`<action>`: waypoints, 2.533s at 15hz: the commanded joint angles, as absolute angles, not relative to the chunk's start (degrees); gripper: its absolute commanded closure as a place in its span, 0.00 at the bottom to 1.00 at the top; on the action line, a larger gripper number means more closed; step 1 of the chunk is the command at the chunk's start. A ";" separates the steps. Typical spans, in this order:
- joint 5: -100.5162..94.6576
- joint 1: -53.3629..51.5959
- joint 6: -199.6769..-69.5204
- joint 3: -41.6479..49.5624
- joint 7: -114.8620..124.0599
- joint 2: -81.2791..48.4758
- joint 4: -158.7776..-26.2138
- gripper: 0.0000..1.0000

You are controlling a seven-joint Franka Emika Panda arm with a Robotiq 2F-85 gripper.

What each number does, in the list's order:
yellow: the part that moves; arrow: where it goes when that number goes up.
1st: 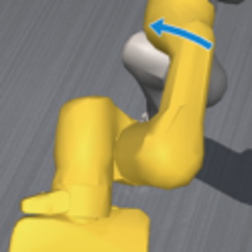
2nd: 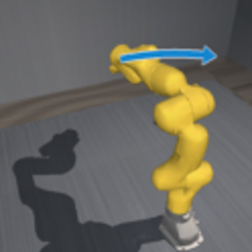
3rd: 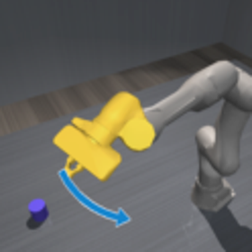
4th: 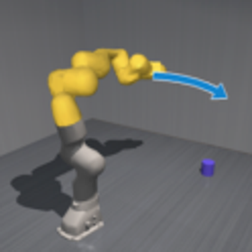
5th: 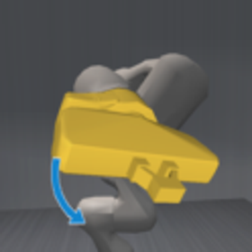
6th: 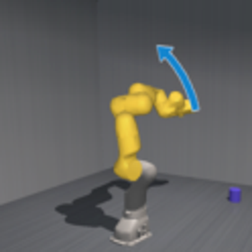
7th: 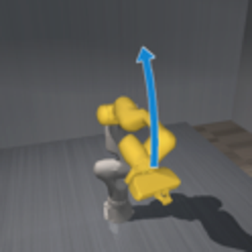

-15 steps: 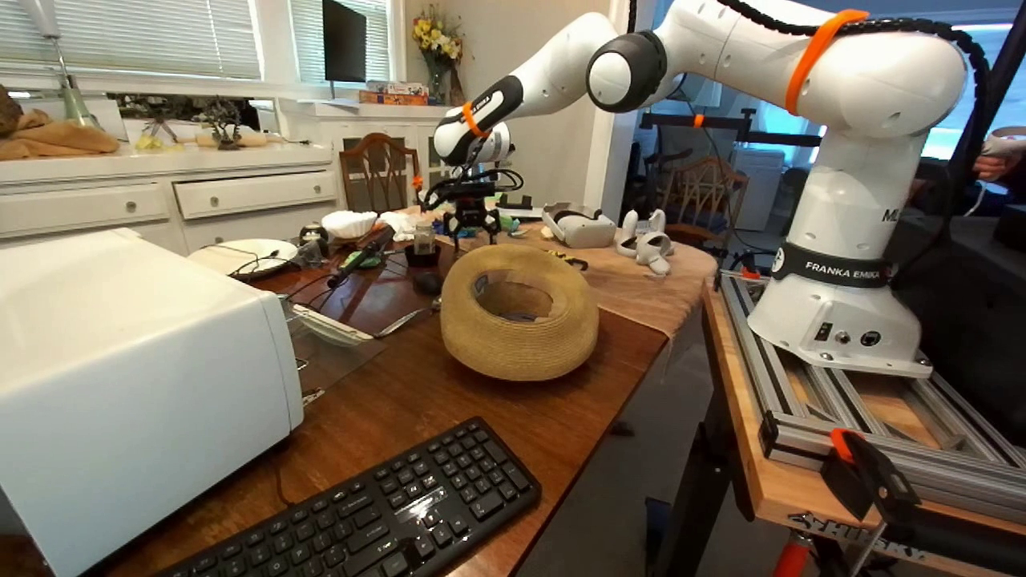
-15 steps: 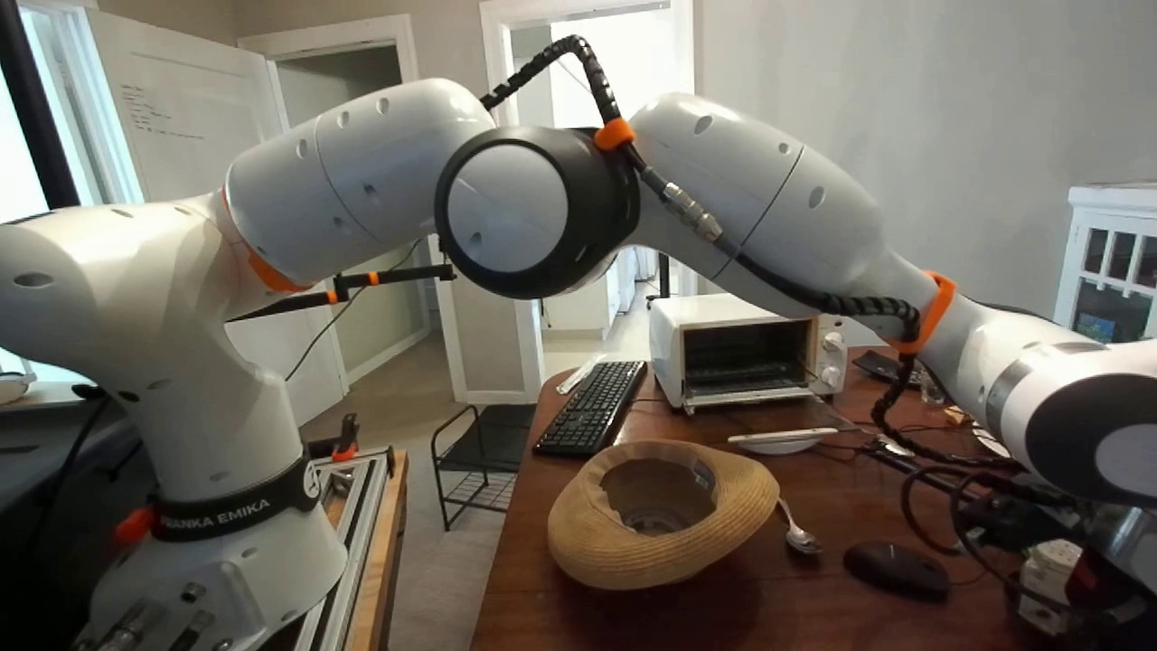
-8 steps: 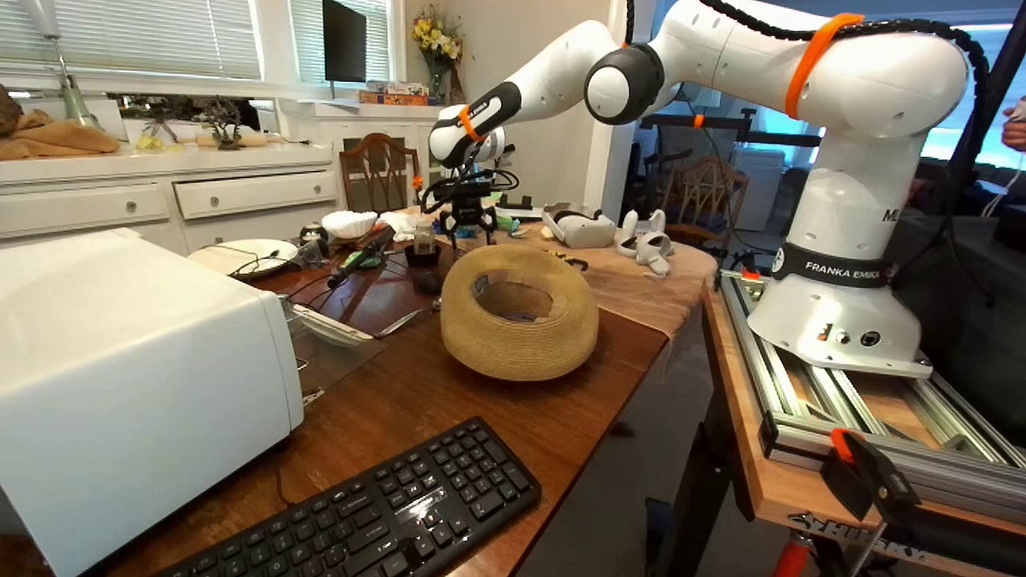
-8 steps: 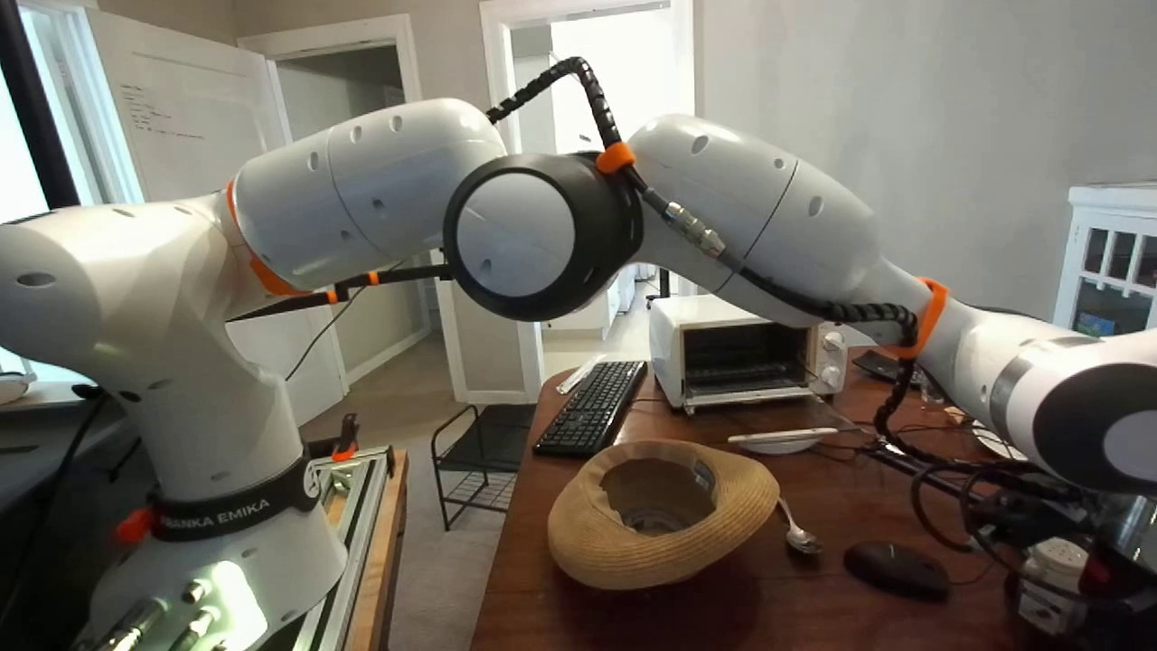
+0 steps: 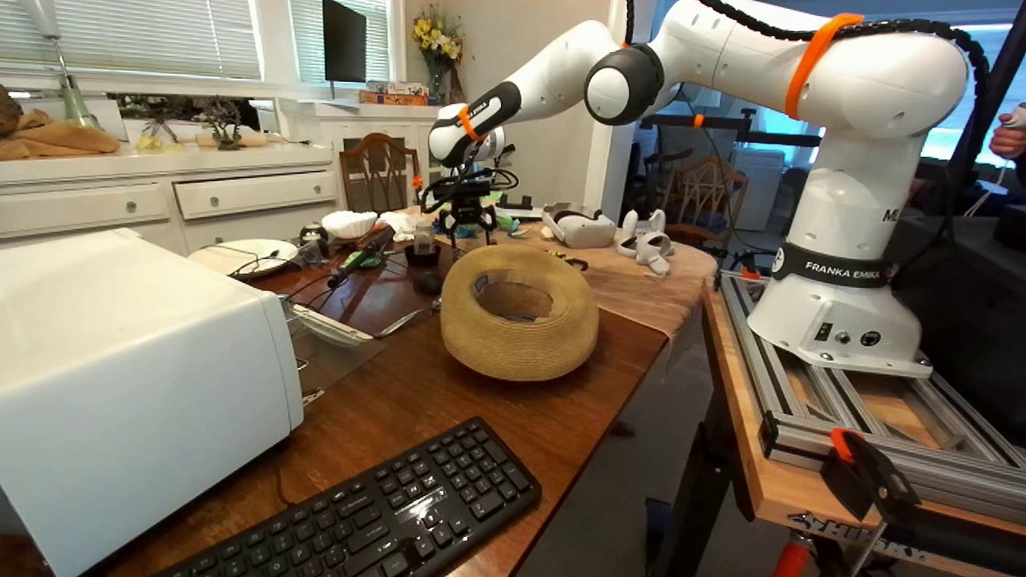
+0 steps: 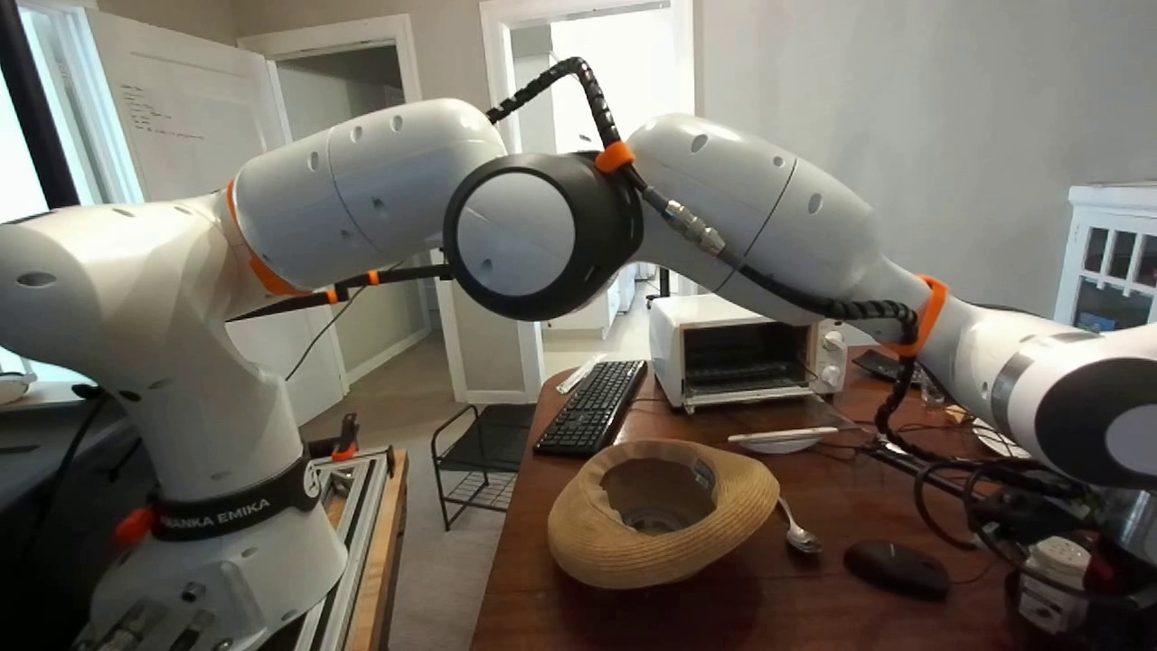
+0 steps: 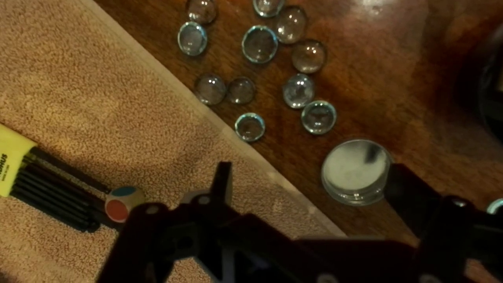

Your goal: Put the grey lid on the jar in the bowl.

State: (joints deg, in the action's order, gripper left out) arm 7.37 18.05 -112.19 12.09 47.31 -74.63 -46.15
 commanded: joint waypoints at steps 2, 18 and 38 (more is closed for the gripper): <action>6.36 17.55 -113.81 12.62 47.42 -77.14 -43.33 0.00; 6.05 17.22 -118.18 12.50 46.54 -80.96 -39.28 0.00; 6.18 17.00 -117.96 12.58 46.54 -83.17 -36.28 0.77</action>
